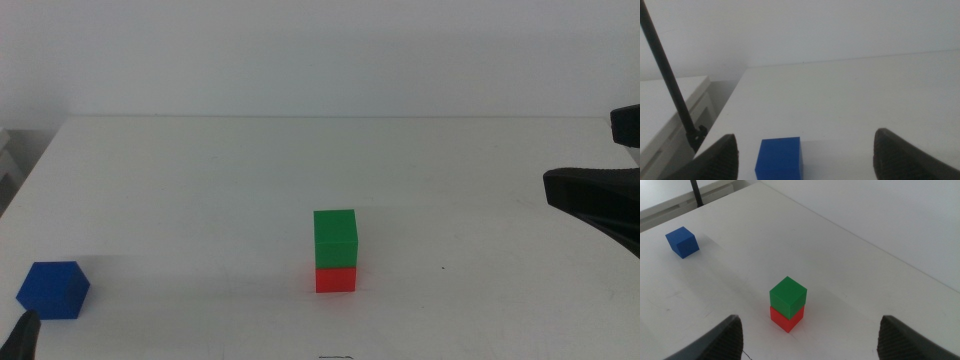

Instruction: Stack red cubes first, then green, then blue cubes in a specific spot.

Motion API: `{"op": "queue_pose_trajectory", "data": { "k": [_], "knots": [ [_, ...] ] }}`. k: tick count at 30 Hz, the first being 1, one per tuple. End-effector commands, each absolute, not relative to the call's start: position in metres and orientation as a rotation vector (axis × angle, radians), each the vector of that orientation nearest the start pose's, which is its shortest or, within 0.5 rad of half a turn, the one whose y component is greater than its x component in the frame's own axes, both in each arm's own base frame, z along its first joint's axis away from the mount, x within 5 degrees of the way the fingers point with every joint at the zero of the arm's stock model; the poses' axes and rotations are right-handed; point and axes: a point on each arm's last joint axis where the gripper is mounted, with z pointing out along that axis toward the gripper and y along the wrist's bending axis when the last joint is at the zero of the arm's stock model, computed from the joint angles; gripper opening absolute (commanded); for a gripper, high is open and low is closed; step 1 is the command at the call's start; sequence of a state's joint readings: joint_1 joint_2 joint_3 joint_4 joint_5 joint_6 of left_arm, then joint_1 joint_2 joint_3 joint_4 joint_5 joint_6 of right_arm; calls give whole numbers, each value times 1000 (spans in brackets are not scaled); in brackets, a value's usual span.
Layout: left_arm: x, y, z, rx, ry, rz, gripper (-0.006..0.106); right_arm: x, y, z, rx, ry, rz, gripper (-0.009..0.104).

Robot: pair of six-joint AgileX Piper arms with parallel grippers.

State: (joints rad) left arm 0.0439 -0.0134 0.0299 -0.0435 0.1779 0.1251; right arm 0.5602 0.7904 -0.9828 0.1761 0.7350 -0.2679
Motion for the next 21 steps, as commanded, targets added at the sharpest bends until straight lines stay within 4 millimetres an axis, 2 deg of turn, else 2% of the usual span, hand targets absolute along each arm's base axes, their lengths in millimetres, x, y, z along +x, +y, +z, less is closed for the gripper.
{"op": "queue_pose_trajectory", "data": {
  "k": [1, 6, 10, 14, 21],
  "knots": [
    [56, 2, 200, 2, 1584, 58, 91, 118, 84, 416, -729, 1793, 378, 91],
    [69, 2, 227, -2, 1659, 49, 91, 118, 84, 416, -731, 1792, 374, 91],
    [90, 2, 265, 5, 1771, 41, 91, 118, 84, 416, -731, 1792, 374, 91],
    [112, 2, 294, 17, 1932, 26, 91, 118, 84, 416, -731, 1792, 374, 91],
    [144, 1, 328, 45, 2264, -11, 91, 118, 84, 416, -731, 1792, 374, 91]
  ]
}}
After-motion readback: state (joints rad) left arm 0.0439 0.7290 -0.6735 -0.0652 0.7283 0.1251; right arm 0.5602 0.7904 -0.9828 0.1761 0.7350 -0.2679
